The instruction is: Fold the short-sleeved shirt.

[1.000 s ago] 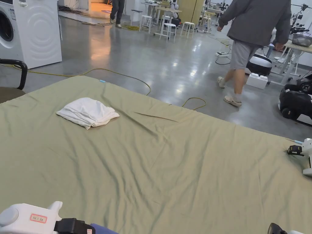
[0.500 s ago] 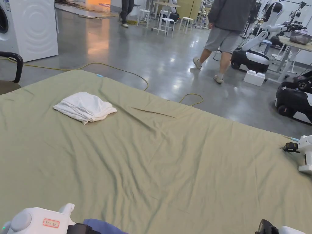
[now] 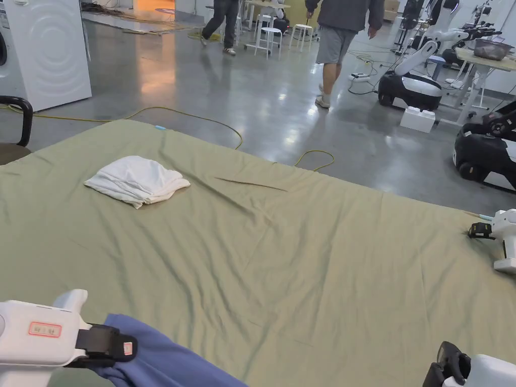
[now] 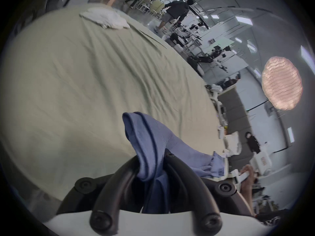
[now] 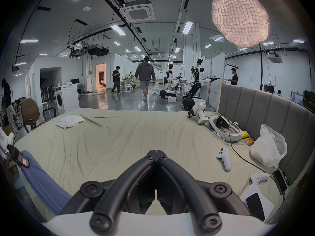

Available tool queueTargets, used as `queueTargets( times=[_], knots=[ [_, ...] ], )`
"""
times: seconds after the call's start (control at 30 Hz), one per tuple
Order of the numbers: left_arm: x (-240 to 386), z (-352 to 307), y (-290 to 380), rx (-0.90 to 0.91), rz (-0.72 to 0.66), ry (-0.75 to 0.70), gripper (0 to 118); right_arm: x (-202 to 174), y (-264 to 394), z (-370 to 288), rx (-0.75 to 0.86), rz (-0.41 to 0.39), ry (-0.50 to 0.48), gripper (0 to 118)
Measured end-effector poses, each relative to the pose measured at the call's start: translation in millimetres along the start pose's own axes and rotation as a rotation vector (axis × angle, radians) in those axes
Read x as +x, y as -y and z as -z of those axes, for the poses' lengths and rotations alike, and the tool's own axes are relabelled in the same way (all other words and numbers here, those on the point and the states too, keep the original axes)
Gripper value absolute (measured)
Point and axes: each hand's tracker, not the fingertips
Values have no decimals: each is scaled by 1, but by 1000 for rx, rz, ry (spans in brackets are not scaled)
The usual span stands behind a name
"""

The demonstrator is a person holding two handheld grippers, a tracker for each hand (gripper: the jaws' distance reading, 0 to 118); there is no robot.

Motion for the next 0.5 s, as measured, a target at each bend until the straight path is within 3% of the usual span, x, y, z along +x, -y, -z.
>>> queueTargets(
  times=[0.1,0.2,0.33,0.5],
  knots=[
    [9,-15,-5,15,63,-156,13,1,-3,0,21,3,3,0],
    [32,-19,1,4,122,-216,13,2,-5,2,30,1,8,0],
    [56,-13,11,-17,174,-215,13,4,-5,4,29,16,5,0],
    [87,-1,20,-42,212,-94,13,8,-3,2,27,15,6,0]
  ],
)
